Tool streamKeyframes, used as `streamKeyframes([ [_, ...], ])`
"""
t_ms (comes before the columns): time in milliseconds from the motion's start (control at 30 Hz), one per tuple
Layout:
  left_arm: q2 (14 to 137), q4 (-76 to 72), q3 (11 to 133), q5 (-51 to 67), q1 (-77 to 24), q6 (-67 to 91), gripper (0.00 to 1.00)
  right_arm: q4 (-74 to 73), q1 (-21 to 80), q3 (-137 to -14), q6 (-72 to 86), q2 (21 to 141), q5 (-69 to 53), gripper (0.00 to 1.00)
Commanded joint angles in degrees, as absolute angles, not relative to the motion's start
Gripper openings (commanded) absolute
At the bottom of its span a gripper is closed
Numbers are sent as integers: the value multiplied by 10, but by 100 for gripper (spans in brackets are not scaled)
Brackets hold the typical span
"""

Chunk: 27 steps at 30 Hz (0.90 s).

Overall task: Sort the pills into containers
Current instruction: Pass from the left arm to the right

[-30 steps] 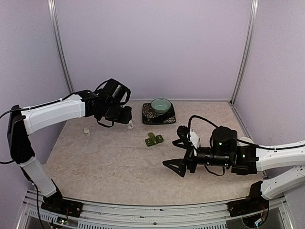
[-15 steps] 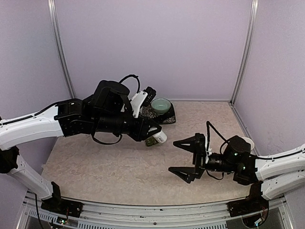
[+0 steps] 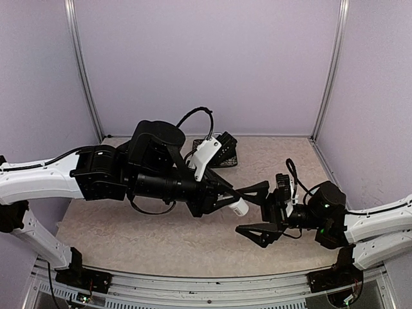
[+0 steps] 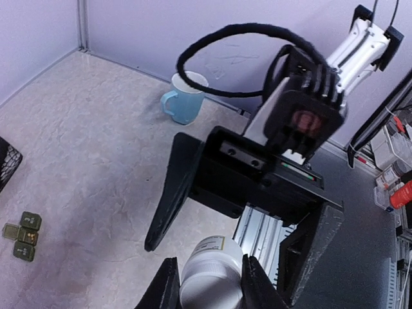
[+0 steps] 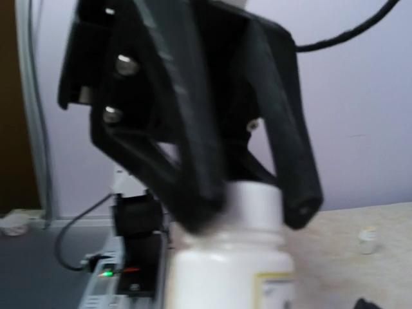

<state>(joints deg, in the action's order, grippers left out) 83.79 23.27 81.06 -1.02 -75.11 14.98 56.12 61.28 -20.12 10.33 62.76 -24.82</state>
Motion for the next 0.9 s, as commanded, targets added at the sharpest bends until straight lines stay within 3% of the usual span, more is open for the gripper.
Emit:
streamKeyframes([
  [0, 822, 187, 819, 9, -770, 115, 16, 579, 601, -225, 170, 637, -315, 97],
  [333, 822, 190, 817, -1, -795, 74, 16, 622, 569, -233, 331, 648, -407, 84],
  [700, 820, 195, 818, -14, -797, 59, 16, 620, 555, -228, 370, 660, -433, 61],
  [767, 821, 196, 818, -17, -797, 59, 16, 620, 555, -231, 371, 662, -438, 51],
  [867, 820, 193, 815, -20, -798, 58, 16, 619, 555, -236, 371, 667, -447, 45],
])
